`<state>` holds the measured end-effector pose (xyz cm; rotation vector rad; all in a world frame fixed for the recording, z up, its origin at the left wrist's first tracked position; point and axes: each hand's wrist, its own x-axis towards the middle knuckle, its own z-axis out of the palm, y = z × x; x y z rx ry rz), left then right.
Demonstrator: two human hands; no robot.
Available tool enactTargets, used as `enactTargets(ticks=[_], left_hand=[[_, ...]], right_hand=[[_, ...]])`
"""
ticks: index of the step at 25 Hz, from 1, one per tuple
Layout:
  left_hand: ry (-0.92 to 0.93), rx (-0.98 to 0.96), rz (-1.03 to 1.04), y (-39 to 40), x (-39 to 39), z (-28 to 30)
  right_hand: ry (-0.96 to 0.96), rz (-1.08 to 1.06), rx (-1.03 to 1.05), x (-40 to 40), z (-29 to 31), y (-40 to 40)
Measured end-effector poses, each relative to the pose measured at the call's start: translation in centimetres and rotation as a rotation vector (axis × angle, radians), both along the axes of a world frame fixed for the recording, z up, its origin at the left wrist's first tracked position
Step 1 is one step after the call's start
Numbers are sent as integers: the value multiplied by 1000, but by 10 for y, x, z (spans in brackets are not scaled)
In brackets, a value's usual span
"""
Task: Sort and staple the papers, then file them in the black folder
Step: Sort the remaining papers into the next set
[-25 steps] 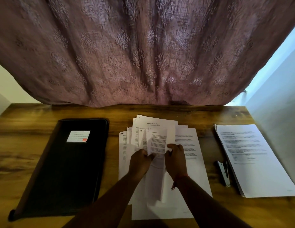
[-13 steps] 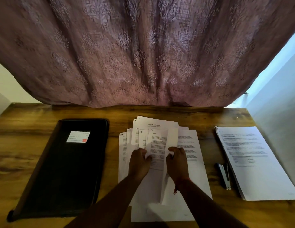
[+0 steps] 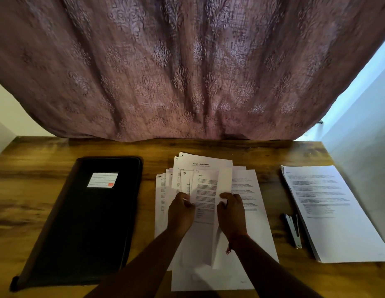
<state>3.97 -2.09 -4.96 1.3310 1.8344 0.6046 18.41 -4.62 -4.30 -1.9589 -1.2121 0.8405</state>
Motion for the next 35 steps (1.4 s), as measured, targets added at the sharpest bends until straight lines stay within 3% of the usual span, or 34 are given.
enactTargets(ticks=[20,26,35], left_hand=[[43,28,86,9,14,-10],[116,80,18,8,12,-15],[144,-34,59,18,17,-10]], right_hand=[[31,-32,14,7,-2,0],[45,-42,7,9,-2,1],[51,-31,19,12,-3,0]])
